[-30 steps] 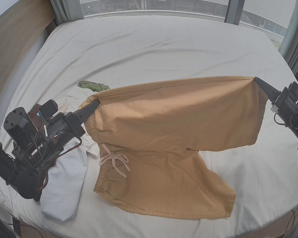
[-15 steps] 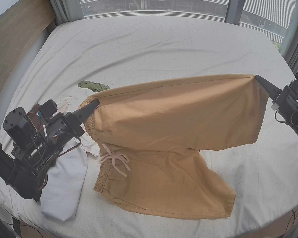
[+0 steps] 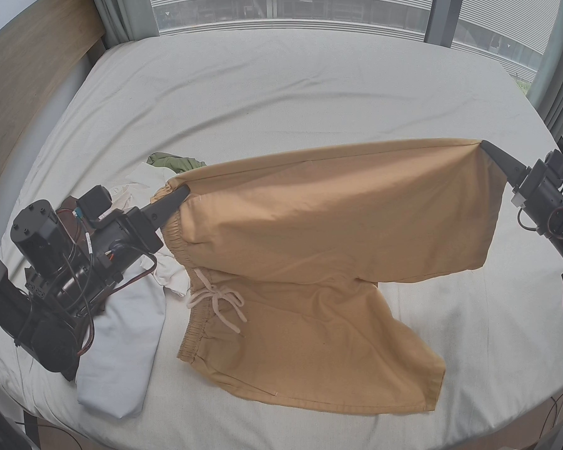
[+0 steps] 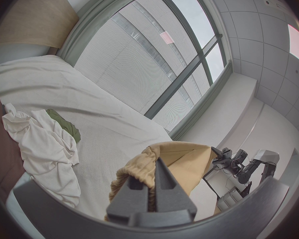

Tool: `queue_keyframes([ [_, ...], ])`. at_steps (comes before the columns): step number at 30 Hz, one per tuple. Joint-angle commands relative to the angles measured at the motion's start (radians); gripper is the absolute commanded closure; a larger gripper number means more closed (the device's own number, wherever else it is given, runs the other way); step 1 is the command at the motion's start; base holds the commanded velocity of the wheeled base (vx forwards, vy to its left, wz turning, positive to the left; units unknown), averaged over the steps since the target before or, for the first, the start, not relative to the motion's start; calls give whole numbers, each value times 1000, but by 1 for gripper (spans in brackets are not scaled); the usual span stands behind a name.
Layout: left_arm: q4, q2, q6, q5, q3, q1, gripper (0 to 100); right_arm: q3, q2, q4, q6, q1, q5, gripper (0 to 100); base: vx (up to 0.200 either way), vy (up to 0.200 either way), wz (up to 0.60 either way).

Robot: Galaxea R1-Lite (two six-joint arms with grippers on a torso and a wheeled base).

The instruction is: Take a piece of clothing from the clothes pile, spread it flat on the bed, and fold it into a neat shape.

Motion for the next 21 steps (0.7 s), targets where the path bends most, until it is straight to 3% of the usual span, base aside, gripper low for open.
queue_keyframes([
  [1, -1, 38, -3, 14, -20, 0, 100, -27, 68, -1, -1, 2, -1, 100, 0, 0, 0],
  [13, -1, 176, -2, 104, -115, -11, 100, -73, 203, -24, -3, -19, -4, 100, 0, 0, 0],
  [21, -3, 230, -17, 116, -159, -12, 100, -112, 283, -75, 2, -19, -3, 100, 0, 0, 0],
])
